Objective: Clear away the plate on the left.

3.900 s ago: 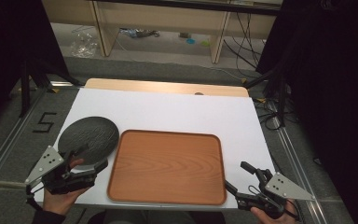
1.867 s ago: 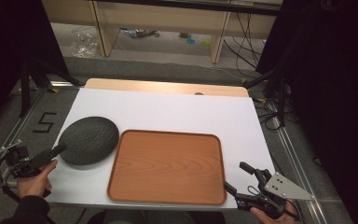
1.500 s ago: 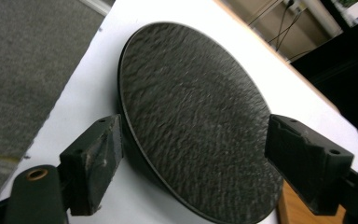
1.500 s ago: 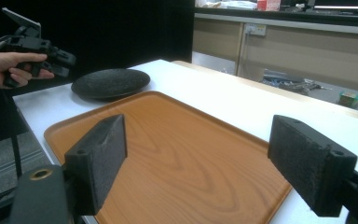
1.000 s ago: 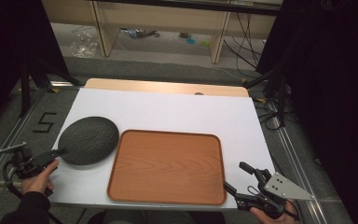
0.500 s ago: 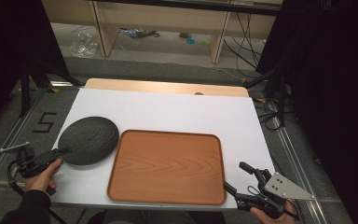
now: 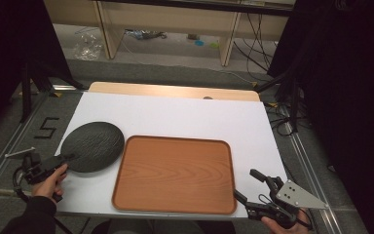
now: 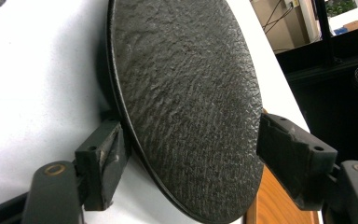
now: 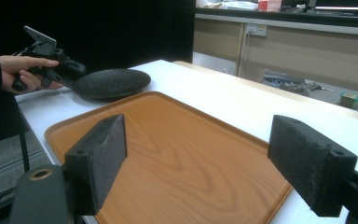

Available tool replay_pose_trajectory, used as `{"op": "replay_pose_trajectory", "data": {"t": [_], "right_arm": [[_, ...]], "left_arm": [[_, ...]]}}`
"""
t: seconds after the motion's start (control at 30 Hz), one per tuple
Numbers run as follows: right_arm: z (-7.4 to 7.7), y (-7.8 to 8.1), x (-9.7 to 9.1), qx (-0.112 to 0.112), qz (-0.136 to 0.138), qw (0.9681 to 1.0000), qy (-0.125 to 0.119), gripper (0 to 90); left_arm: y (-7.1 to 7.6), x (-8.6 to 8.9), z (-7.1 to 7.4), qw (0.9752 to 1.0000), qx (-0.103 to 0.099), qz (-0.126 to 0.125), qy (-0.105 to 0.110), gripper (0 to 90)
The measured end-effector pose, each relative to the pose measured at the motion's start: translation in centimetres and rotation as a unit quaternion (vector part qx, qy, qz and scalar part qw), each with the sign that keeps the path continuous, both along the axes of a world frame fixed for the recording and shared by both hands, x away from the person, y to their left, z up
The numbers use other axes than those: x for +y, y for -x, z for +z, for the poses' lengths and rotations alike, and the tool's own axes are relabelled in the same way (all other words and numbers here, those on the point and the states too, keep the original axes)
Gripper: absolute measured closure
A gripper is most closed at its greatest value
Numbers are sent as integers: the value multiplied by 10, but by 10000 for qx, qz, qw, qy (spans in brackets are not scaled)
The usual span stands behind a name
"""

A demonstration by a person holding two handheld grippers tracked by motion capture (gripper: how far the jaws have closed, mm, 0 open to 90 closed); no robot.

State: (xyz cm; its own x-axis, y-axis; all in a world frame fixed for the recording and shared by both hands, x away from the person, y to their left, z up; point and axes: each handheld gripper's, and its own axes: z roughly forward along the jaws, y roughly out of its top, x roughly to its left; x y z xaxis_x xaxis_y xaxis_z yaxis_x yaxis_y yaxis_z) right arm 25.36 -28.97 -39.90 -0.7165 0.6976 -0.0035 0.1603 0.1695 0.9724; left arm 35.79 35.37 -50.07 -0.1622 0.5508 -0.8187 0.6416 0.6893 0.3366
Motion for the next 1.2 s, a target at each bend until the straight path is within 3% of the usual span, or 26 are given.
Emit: {"op": "replay_pose_trajectory", "data": {"t": [0.1, 0.4, 0.47, 0.7, 0.73, 0.97, 1.13, 1.2], "right_arm": [[0, 0, 1, -28, 0, 10000, -32, 207], [0, 0, 0, -36, -22, 10000, 14, 206], [0, 1, 0, 72, -4, 10000, -15, 207], [1, 1, 0, -32, -28, 10000, 22, 206], [1, 0, 0, -38, -30, 10000, 22, 206], [1, 0, 0, -58, -42, 10000, -5, 206], [1, 0, -1, -64, -44, 10000, -2, 207], [1, 2, 0, 70, -43, 10000, -28, 207]], "left_arm": [[-1, -1, -1, 9999, 2, 21, 131, 279], [-6, -4, -5, 9998, 75, 140, 86, 309], [-6, -4, -6, 9997, 69, 185, 134, 326], [-4, -1, -9, 9991, 103, 331, 247, 396], [-4, -1, -10, 9989, 130, 371, 236, 463], [-1, 2, -14, 9980, 240, 530, 263, 615], [1, 3, -15, 9977, 261, 570, 253, 673], [1, 3, -15, 9975, 265, 589, 292, 684]]}}
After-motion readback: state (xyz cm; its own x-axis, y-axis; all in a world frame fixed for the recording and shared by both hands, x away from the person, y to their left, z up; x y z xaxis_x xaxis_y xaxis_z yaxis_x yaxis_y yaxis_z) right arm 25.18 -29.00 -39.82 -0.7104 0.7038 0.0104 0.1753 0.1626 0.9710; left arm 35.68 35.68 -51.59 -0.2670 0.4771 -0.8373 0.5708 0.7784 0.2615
